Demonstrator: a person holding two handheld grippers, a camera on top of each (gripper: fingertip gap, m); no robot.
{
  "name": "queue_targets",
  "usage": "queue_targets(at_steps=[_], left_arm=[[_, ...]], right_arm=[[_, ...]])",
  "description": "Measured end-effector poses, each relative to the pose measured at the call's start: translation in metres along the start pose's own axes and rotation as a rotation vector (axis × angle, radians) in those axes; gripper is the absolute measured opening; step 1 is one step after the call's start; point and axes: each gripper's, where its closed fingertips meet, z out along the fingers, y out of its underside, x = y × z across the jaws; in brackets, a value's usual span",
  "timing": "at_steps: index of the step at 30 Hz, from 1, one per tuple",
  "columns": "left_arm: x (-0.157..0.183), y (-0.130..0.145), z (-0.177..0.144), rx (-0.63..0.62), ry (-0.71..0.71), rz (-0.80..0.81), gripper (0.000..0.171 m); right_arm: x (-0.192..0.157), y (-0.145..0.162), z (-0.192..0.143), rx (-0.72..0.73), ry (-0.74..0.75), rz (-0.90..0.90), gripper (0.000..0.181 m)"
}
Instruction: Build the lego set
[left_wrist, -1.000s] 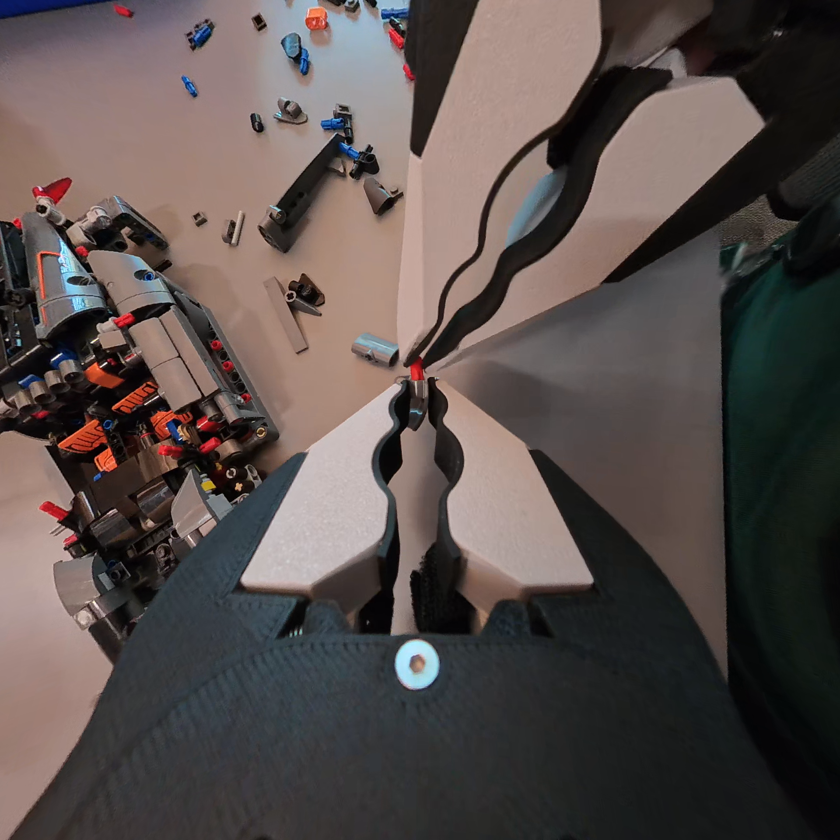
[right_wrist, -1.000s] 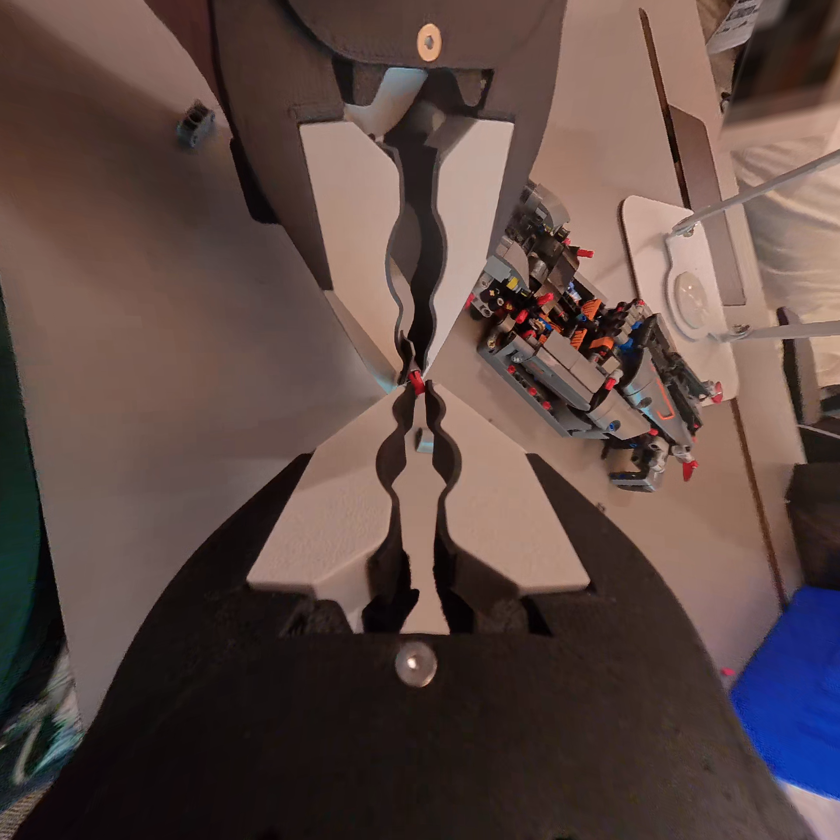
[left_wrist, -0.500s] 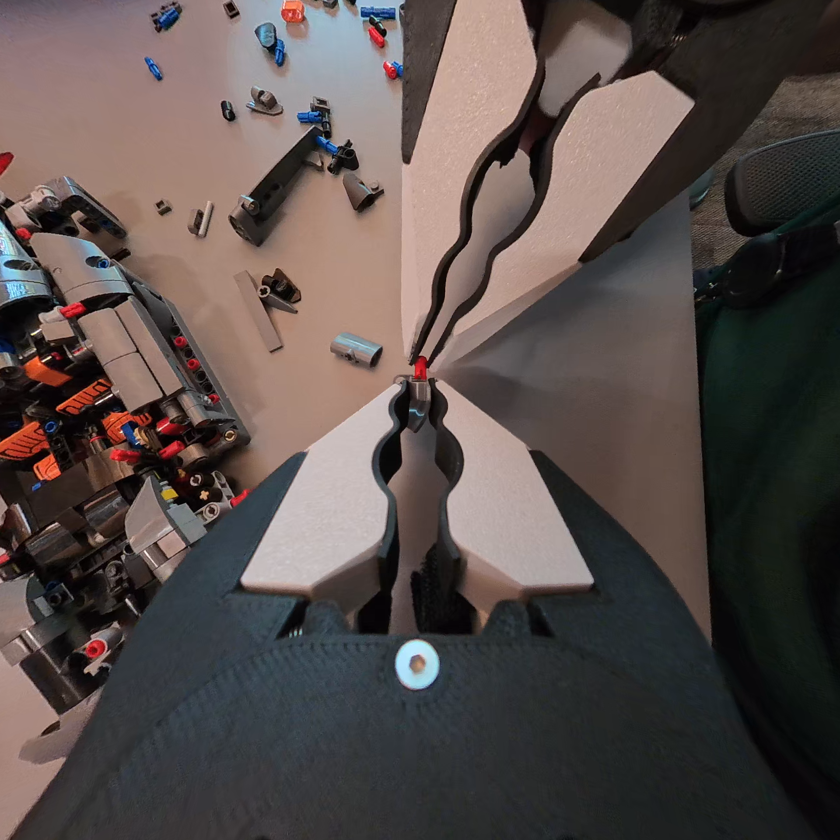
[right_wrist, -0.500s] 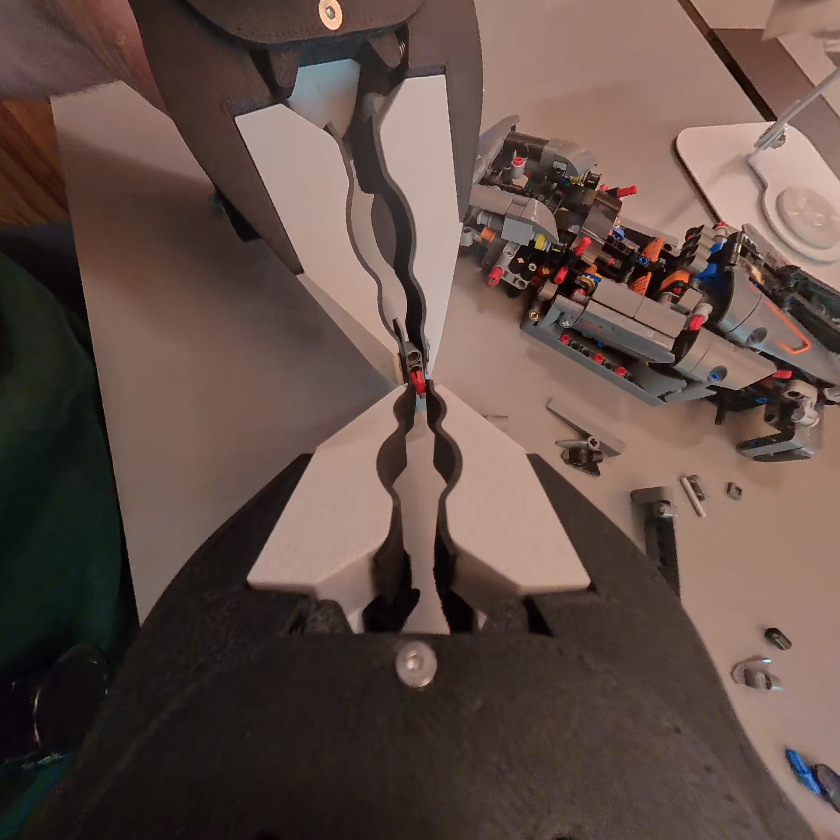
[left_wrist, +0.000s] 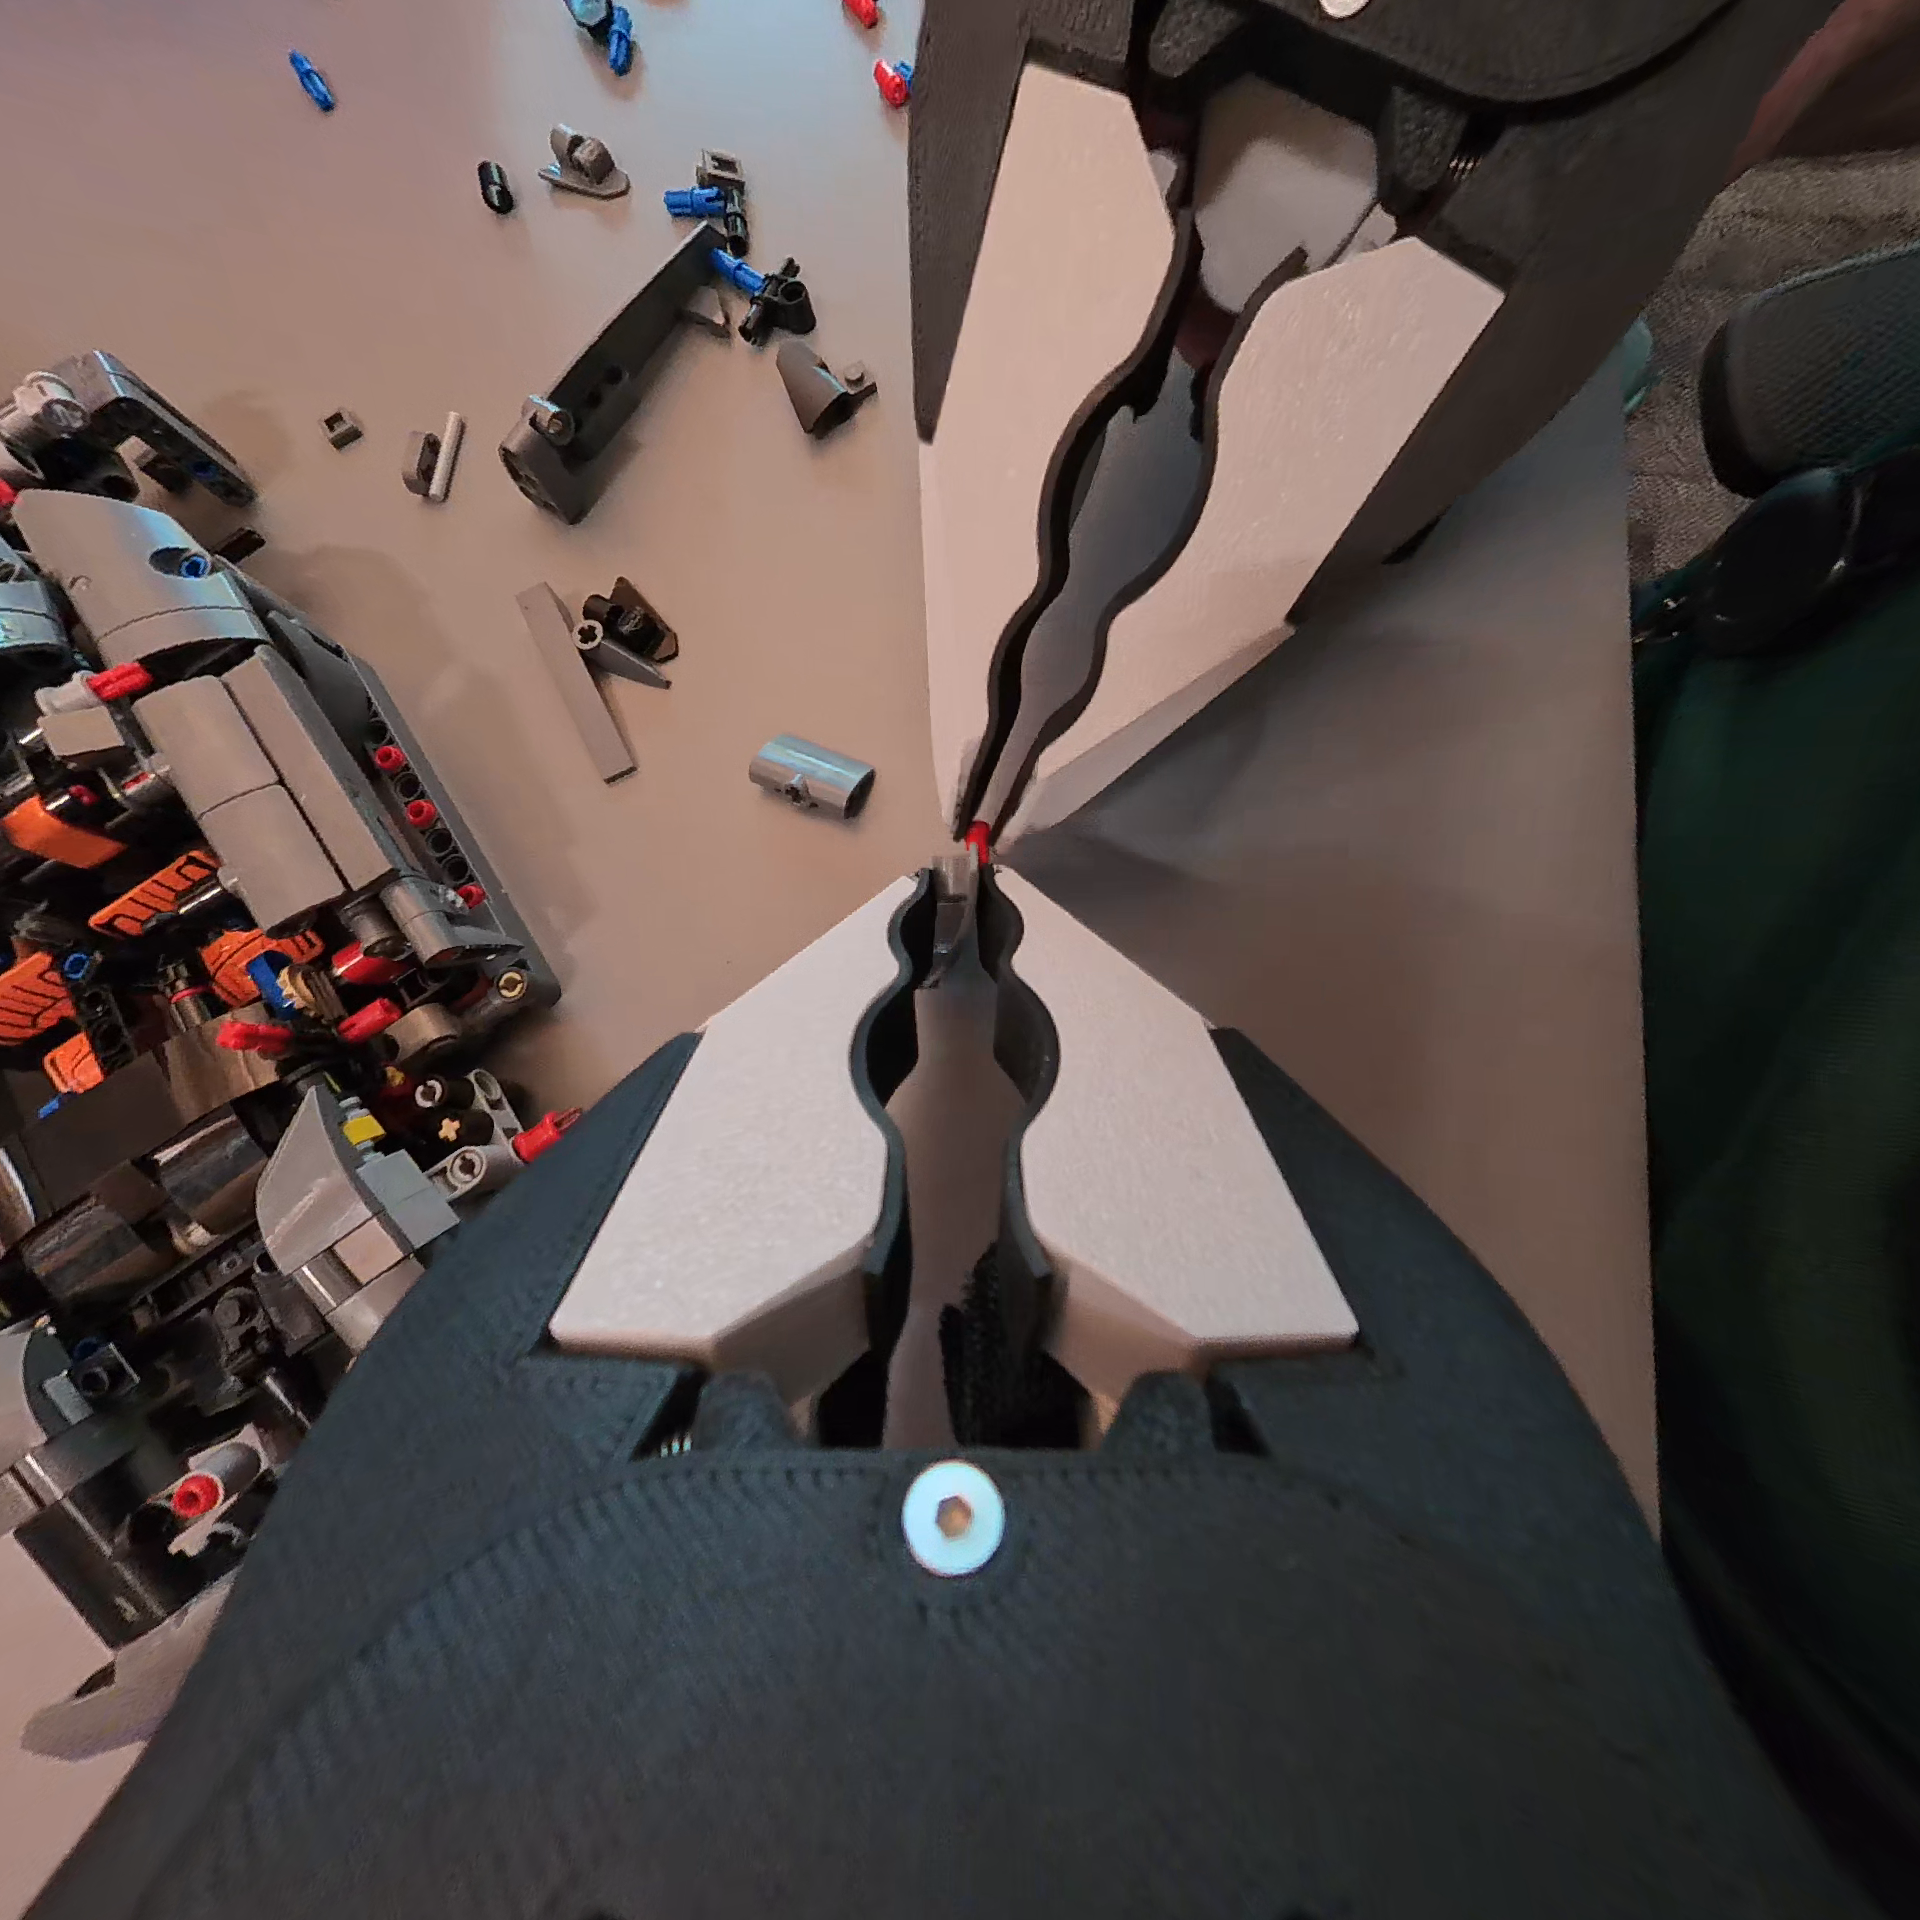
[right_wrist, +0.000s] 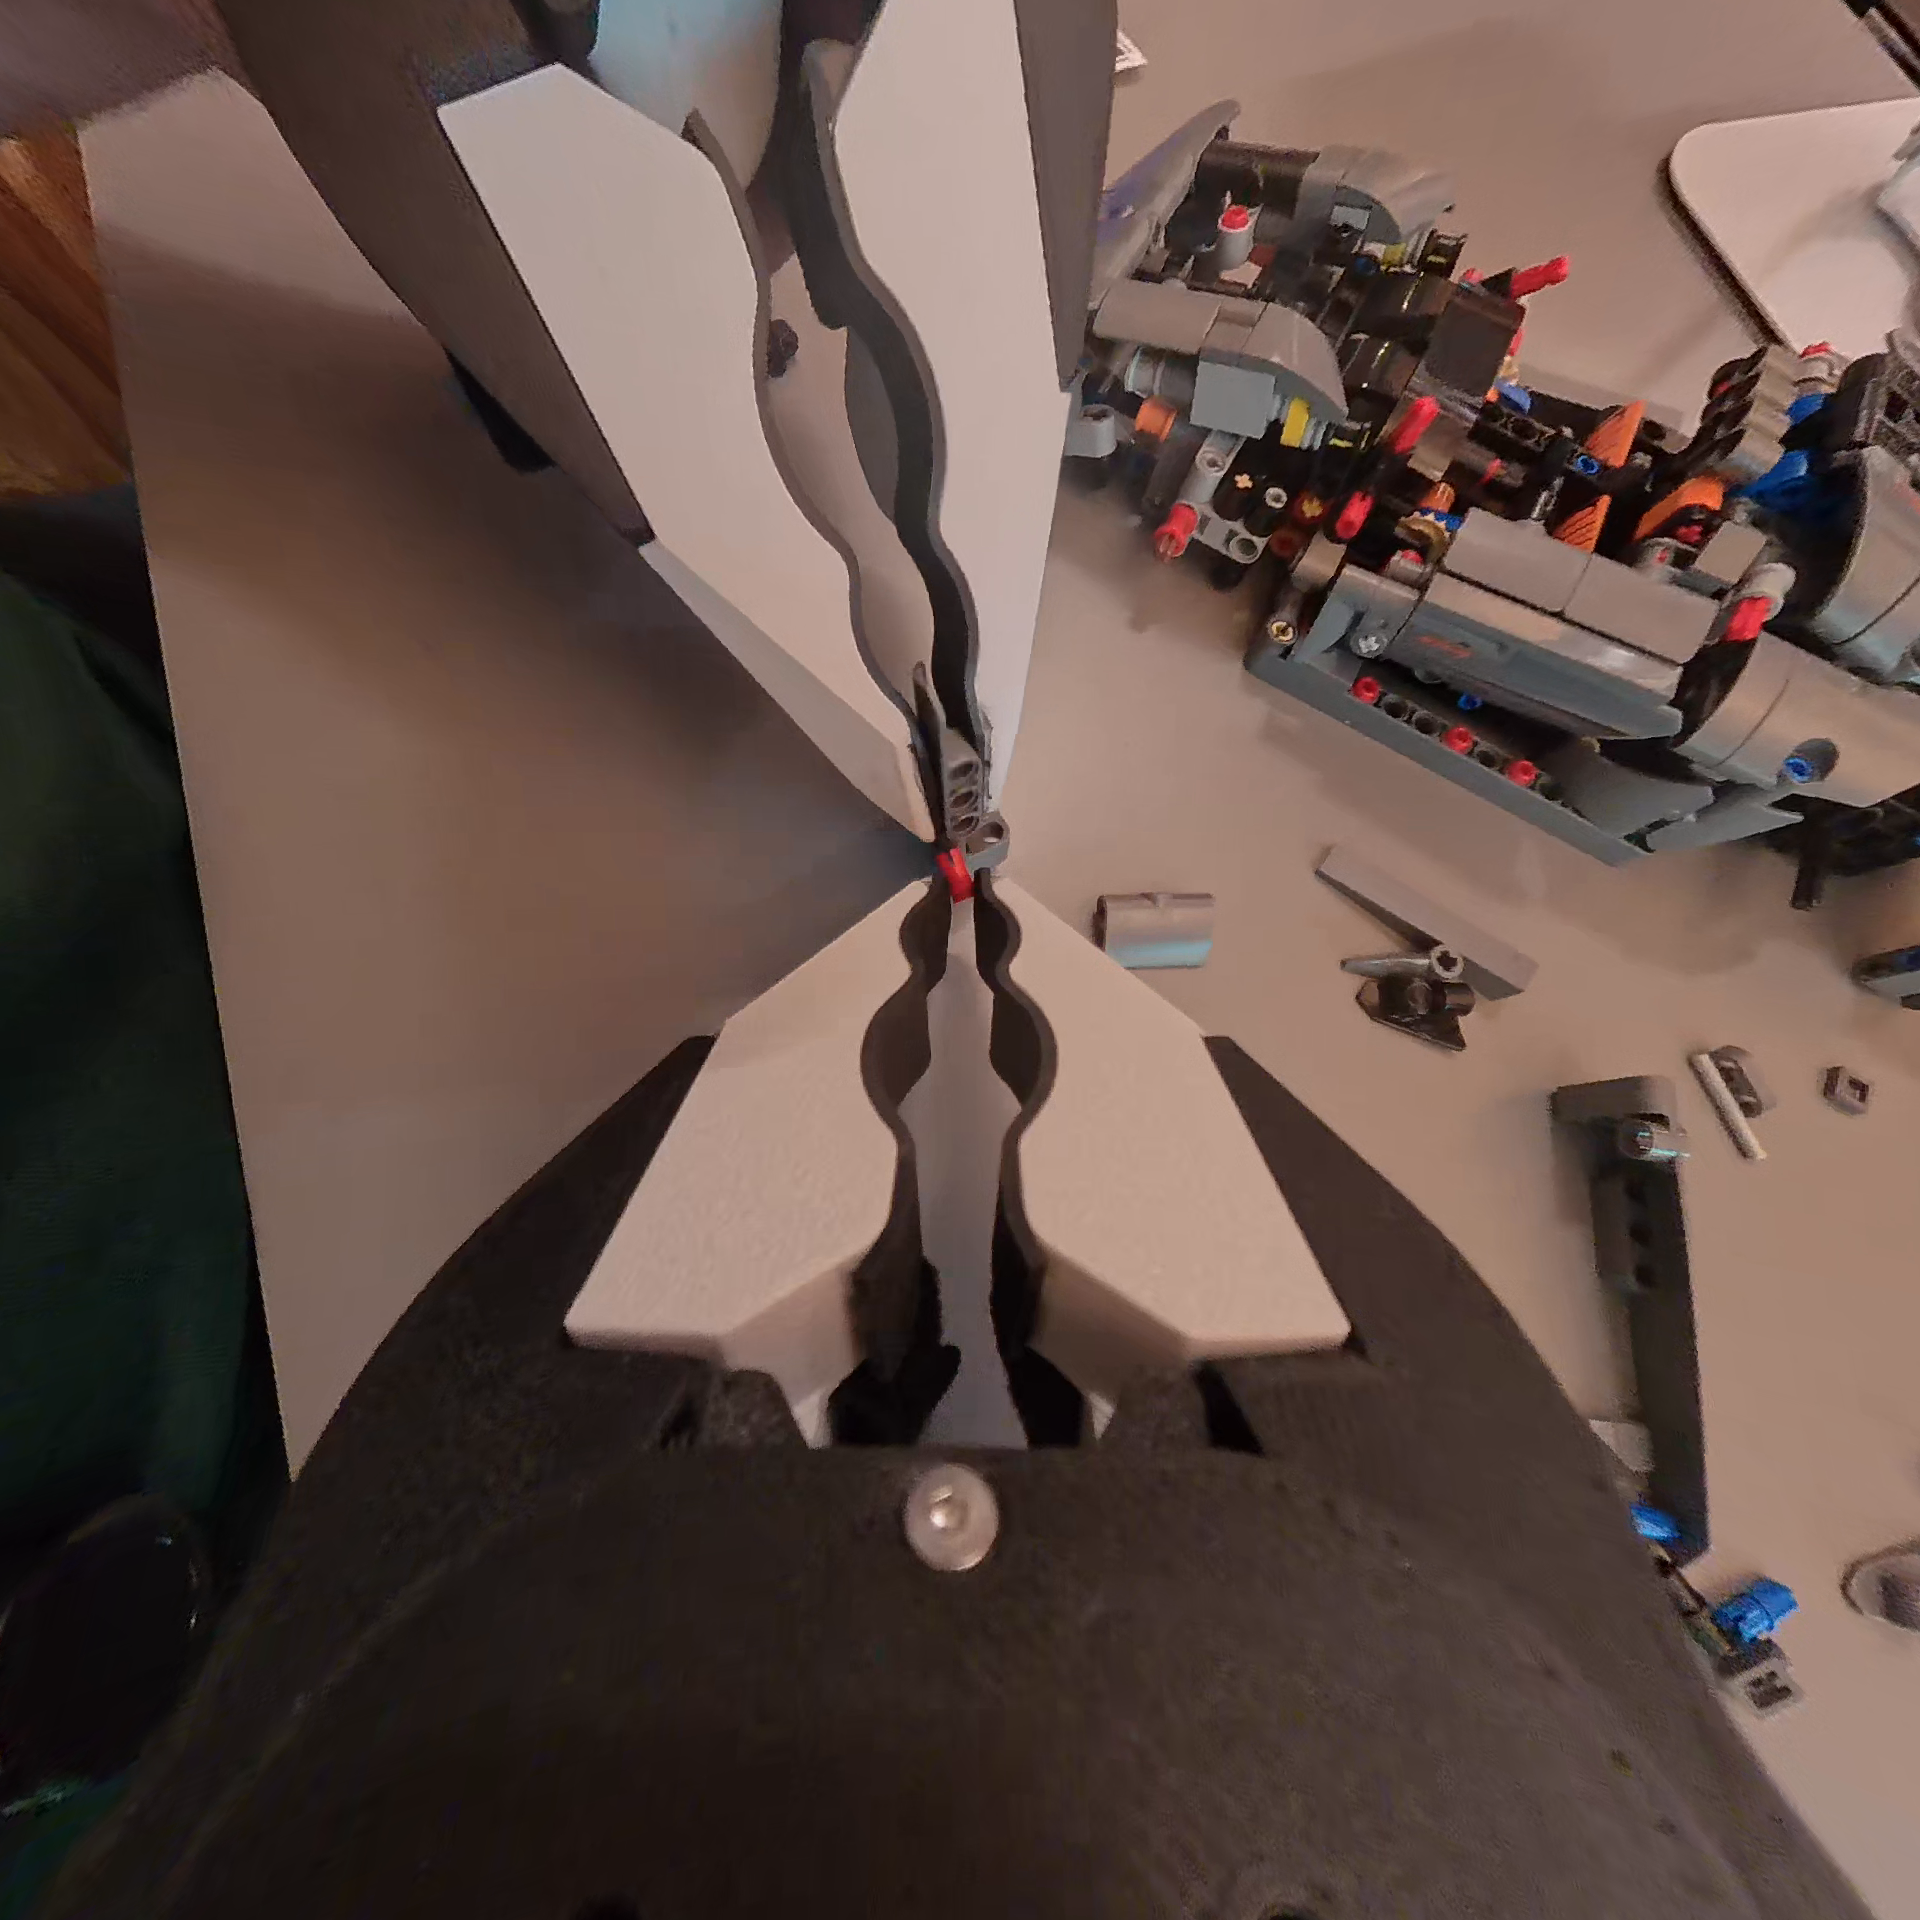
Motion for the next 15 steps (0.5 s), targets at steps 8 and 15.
queue_targets(at_steps=[8,15], left_arm=[[-0.0012,-0.0016,-0.0013,0.013,0.005,-0.014,0.006],[-0.003,0.0012,-0.0038,0.04,-0.02,-0.041,0.007]], right_arm=[[-0.0002,0.0066,0.005,-0.013,-0.016,0.012,0.002],[0.0026,0.0032,0.0022,0.014,-0.017,0.022,0.002]])
